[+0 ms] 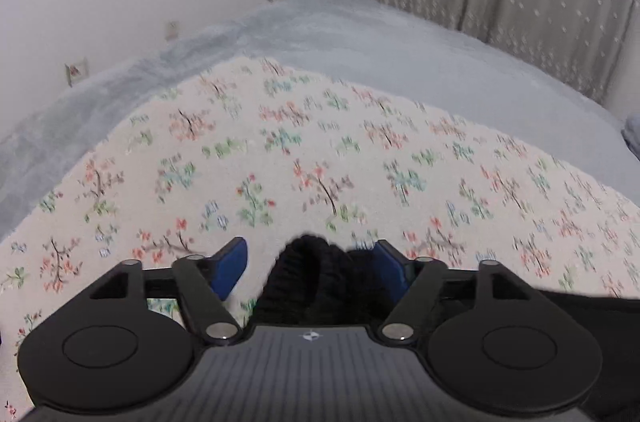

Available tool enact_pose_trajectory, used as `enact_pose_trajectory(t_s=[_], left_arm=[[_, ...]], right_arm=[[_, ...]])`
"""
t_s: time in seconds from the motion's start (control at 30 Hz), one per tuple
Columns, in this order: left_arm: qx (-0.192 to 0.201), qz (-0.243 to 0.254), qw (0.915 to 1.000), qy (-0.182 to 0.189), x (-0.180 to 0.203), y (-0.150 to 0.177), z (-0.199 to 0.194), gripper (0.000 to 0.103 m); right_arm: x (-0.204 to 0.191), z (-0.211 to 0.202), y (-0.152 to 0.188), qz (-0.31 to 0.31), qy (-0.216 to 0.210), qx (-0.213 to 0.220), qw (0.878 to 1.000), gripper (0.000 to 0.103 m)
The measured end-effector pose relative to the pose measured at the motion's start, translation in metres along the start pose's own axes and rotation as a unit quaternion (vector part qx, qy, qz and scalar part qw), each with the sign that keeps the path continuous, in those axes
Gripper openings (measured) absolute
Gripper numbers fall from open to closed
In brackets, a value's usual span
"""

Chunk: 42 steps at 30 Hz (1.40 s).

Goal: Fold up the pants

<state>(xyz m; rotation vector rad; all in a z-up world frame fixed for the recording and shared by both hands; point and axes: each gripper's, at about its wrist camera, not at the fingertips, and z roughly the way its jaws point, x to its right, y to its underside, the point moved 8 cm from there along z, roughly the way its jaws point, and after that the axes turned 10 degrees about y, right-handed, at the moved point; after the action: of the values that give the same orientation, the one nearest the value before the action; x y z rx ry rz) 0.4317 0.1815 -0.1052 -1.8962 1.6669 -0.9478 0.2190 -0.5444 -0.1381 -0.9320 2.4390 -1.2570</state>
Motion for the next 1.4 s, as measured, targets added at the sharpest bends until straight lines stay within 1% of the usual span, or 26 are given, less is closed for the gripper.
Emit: enact_pose_trajectory(t_s=[0.07, 0.13, 0.23, 0.27, 0.33, 0.37, 0.4, 0.43, 0.47, 0.5, 0.53, 0.6, 0.73, 0.87, 0.93, 1.0, 1.03, 1.07, 1.1, 1.13, 1.17, 1.2, 1.23, 1.33, 1.37, 1.4], left_arm=[[-0.016, 0.019, 0.9997, -0.004, 0.002, 0.003, 0.002, 0.083], [-0.028, 0.04, 0.9988, -0.001, 0.009, 0.007, 0.008, 0.095], [-0.041, 0.072, 0.9965, 0.01, 0.023, 0.013, 0.023, 0.096], [-0.042, 0.079, 0.996, 0.002, 0.024, 0.015, 0.028, 0.091], [-0.056, 0.08, 0.9949, -0.024, 0.025, 0.023, 0.044, 0.048], [-0.06, 0.076, 0.9948, -0.034, 0.025, 0.026, 0.049, 0.045], [-0.05, 0.089, 0.9939, -0.041, 0.028, 0.028, 0.051, 0.029], [-0.041, 0.119, 0.9908, -0.048, 0.034, 0.029, 0.051, 0.026], [-0.039, 0.135, 0.9888, -0.052, 0.036, 0.029, 0.05, 0.024], [-0.035, 0.134, 0.9891, -0.05, 0.035, 0.027, 0.049, 0.017], [-0.025, 0.121, 0.9913, -0.044, 0.032, 0.022, 0.046, 0.017], [-0.002, 0.102, 0.9936, -0.048, 0.028, 0.009, 0.04, 0.016], [0.041, 0.094, 0.9935, -0.05, 0.036, -0.009, 0.037, 0.016], [0.061, 0.073, 0.9941, -0.052, 0.039, -0.014, 0.041, 0.016], [0.071, 0.051, 0.9947, -0.054, 0.034, -0.016, 0.046, 0.017], [0.06, 0.055, 0.9946, -0.064, 0.032, -0.011, 0.056, 0.019], [0.04, 0.071, 0.9941, -0.072, 0.033, -0.005, 0.064, 0.027], [0.028, 0.081, 0.9932, -0.079, 0.034, 0.0, 0.067, 0.031], [0.027, 0.087, 0.992, -0.087, 0.033, 0.002, 0.065, 0.039], [0.03, 0.088, 0.9922, -0.083, 0.031, 0.003, 0.061, 0.049], [0.031, 0.083, 0.9931, -0.077, 0.028, 0.002, 0.053, 0.055], [0.035, 0.071, 0.9943, -0.071, 0.022, -0.001, 0.044, 0.069], [0.041, 0.058, 0.995, -0.071, 0.015, -0.004, 0.034, 0.076], [0.056, -0.009, 0.9972, -0.048, -0.011, -0.009, -0.008, 0.08], [0.053, -0.031, 0.9974, -0.037, -0.016, -0.004, -0.021, 0.081], [0.043, -0.05, 0.9974, -0.029, -0.023, 0.005, -0.036, 0.082]], right_arm=[[-0.015, 0.007, -0.001, -0.01, -0.03, 0.001, 0.999, 0.072], [-0.031, 0.02, -0.001, -0.001, -0.067, -0.014, 0.998, 0.072], [-0.056, 0.04, -0.01, 0.005, -0.095, -0.03, 0.995, 0.071], [-0.065, 0.043, -0.012, -0.003, -0.096, -0.029, 0.995, 0.071], [-0.085, 0.054, -0.013, -0.03, -0.094, -0.04, 0.994, 0.069], [-0.095, 0.061, -0.01, -0.051, -0.093, -0.055, 0.993, 0.063], [-0.101, 0.068, -0.006, -0.068, -0.088, -0.066, 0.992, 0.038], [-0.106, 0.076, 0.001, -0.085, -0.074, -0.078, 0.991, 0.002], [-0.11, 0.081, 0.006, -0.098, -0.061, -0.083, 0.99, 0.0], [-0.115, 0.082, 0.008, -0.111, -0.056, -0.074, 0.989, 0.001], [-0.119, 0.082, 0.008, -0.123, -0.049, -0.062, 0.989, 0.0], [-0.118, 0.08, 0.001, -0.113, -0.041, -0.044, 0.992, 0.0], [-0.114, 0.067, -0.033, -0.075, -0.037, 0.006, 0.996, 0.0], [-0.116, 0.052, -0.068, -0.057, -0.02, 0.06, 0.996, 0.0], [-0.11, 0.055, -0.078, -0.036, 0.001, 0.072, 0.997, 0.0], [-0.105, 0.062, -0.079, -0.019, 0.017, 0.077, 0.997, 0.0], [-0.104, 0.068, -0.076, -0.016, 0.037, 0.077, 0.996, 0.0], [-0.101, 0.077, -0.07, -0.025, 0.079, 0.075, 0.994, 0.0], [-0.101, 0.087, -0.061, -0.039, 0.093, 0.057, 0.993, 0.006], [-0.102, 0.096, -0.05, -0.049, 0.082, 0.023, 0.995, 0.01], [-0.101, 0.101, -0.041, -0.046, 0.064, -0.003, 0.997, 0.009], [-0.095, 0.098, -0.036, -0.03, 0.051, -0.008, 0.998, 0.009], [-0.089, 0.091, -0.034, -0.014, 0.04, -0.005, 0.999, 0.009], [-0.078, 0.062, -0.025, -0.008, 0.0, -0.015, 1.0, 0.011], [-0.076, 0.05, -0.021, -0.013, -0.014, -0.021, 1.0, 0.014], [-0.075, 0.035, -0.016, -0.019, -0.032, -0.028, 0.999, 0.021]])
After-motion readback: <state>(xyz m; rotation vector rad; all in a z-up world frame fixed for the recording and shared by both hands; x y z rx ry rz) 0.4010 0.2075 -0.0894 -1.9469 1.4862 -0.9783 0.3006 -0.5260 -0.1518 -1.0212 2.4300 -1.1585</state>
